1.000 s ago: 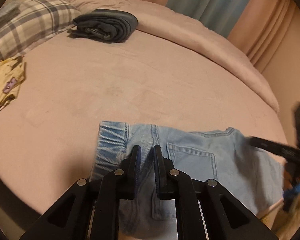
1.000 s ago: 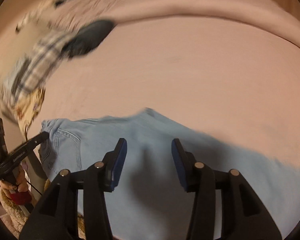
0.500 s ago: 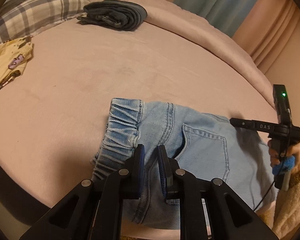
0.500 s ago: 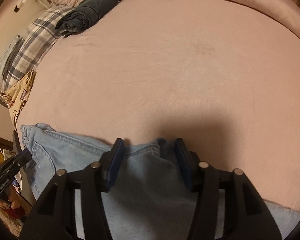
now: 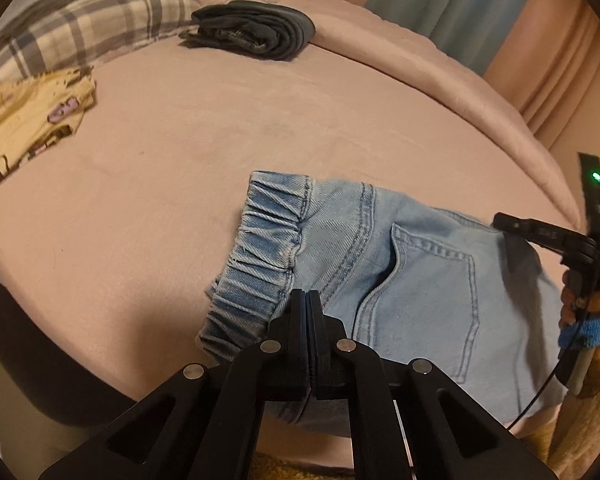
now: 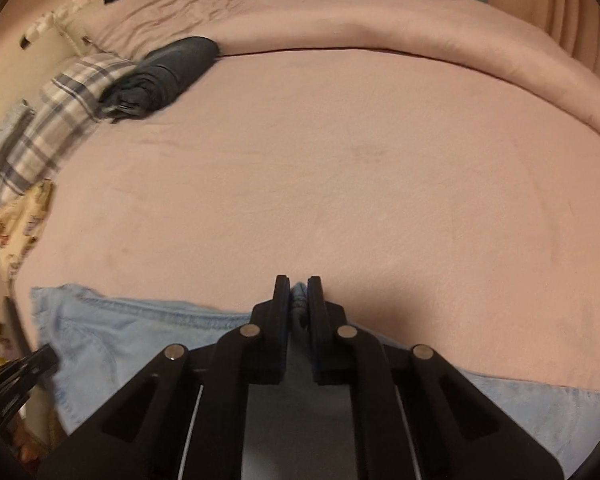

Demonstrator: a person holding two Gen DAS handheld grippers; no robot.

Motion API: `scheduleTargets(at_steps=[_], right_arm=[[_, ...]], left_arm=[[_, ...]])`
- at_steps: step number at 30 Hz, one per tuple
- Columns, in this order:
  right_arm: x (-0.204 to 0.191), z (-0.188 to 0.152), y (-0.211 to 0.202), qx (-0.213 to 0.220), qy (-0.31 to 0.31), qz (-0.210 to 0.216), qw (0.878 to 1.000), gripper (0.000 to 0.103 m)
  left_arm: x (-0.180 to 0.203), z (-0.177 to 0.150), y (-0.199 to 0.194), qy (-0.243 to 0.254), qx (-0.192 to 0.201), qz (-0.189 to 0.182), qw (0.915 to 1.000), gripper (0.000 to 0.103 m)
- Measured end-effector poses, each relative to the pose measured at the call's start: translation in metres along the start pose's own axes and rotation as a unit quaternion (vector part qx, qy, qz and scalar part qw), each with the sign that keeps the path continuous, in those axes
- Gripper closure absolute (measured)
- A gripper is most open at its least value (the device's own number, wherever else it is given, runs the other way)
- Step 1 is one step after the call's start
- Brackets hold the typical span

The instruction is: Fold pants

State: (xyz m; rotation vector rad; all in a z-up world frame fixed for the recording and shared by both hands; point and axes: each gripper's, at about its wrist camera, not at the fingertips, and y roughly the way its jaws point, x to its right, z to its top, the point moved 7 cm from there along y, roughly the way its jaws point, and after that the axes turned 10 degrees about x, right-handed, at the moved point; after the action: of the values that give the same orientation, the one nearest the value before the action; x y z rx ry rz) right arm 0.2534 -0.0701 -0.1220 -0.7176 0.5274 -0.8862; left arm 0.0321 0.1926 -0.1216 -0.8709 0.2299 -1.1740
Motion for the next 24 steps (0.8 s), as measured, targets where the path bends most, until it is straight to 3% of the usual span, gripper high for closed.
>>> scheduleTargets(at_steps=[5, 8, 12, 14, 16, 19, 21, 24], right_arm=[[0.002, -0.011, 0.025, -0.009, -0.010, -0.034, 0.999, 0.095], [0.003, -0.008, 0.027, -0.011, -0.013, -0.042, 0.999, 0.095], [0.001, -0.010, 0.026, -0.008, -0.022, -0.047, 0.999, 0.094], [0.003, -0.011, 0.026, -0.007, -0.015, -0.044, 0.999, 0.094], [0.002, -0.010, 0.028, -0.008, -0.012, -0.042, 0.999, 0.094], [0.002, -0.010, 0.027, -0.008, -0.015, -0.042, 0.999, 0.094], [0.003, -0.010, 0.027, -0.008, -0.012, -0.040, 0.999, 0.094], [0.004, -0.012, 0.026, -0.007, -0.009, -0.037, 0.999, 0.094]], left_arm=[[-0.005, 0.002, -0.002, -0.033, -0.014, -0.025, 0.9990, 0.097], [0.008, 0.018, -0.009, -0.002, -0.035, -0.029, 0.9990, 0.097], [0.037, 0.062, -0.018, 0.026, 0.005, -0.061, 0.9978, 0.096], [0.052, 0.079, -0.009, 0.037, 0.010, -0.079, 0.9961, 0.096], [0.062, 0.089, 0.012, 0.050, -0.009, -0.082, 0.9953, 0.096], [0.065, 0.083, 0.048, 0.079, -0.046, -0.051, 0.9945, 0.096], [0.055, 0.072, 0.061, 0.072, -0.069, -0.040, 0.9942, 0.096], [0.041, 0.060, 0.059, 0.041, -0.054, -0.056, 0.9961, 0.097]])
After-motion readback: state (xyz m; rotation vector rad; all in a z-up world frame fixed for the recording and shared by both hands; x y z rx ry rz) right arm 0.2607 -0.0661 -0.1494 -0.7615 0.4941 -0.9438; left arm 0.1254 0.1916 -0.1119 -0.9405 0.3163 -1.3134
